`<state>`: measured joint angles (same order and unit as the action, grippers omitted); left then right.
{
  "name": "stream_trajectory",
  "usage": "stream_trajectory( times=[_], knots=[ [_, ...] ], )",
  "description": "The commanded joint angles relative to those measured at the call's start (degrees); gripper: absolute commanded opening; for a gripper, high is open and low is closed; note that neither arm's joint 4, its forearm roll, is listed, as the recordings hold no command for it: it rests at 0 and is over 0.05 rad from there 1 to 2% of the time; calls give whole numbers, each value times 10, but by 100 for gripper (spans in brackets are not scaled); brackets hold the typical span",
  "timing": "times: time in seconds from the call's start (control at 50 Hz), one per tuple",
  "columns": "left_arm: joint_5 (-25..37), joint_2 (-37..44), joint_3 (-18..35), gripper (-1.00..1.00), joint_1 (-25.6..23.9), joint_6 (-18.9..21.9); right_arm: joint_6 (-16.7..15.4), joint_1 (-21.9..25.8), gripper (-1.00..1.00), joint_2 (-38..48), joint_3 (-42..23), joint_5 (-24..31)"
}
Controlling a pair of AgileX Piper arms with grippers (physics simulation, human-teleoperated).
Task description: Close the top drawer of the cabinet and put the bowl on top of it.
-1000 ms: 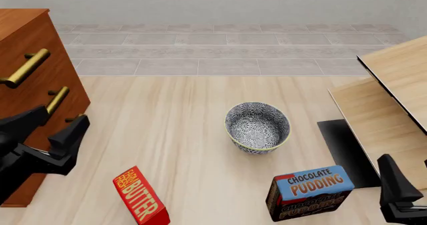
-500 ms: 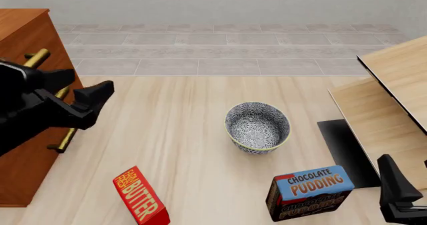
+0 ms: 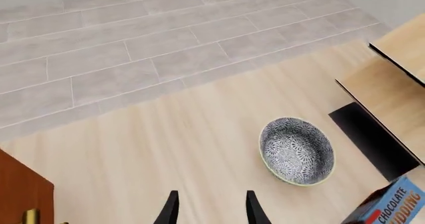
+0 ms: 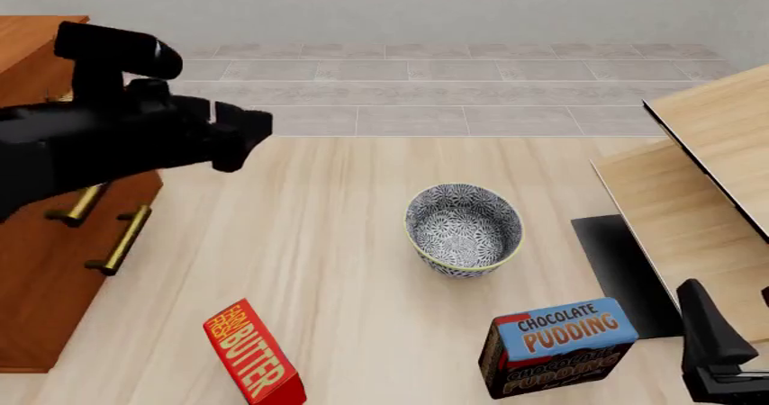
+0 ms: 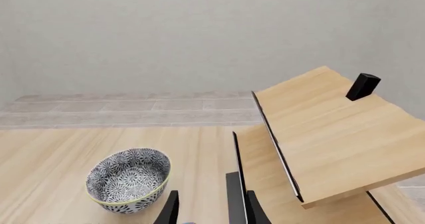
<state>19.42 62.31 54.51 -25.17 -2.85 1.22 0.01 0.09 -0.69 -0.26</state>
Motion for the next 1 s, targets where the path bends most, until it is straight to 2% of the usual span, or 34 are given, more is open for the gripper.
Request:
stream_trajectory(
  times=[0.02, 0.36, 0.42, 0.44, 0.5, 1.0],
  knots=[
    [37, 75, 72, 100, -13, -28, 0, 0, 100, 1, -2, 3],
    [51, 166, 151, 100, -11, -46, 4, -3, 100, 1, 0, 0],
    [66, 190, 166, 100, 16, -48, 4, -4, 100, 1, 3, -3],
    [64, 194, 171, 100, 7, -39, 5, -4, 100, 1, 3, -3],
    [64, 205, 182, 100, -9, -46, 6, -5, 100, 1, 2, -3],
    [39, 327, 244, 100, -46, -82, 16, -9, 100, 0, 3, -10]
  ],
)
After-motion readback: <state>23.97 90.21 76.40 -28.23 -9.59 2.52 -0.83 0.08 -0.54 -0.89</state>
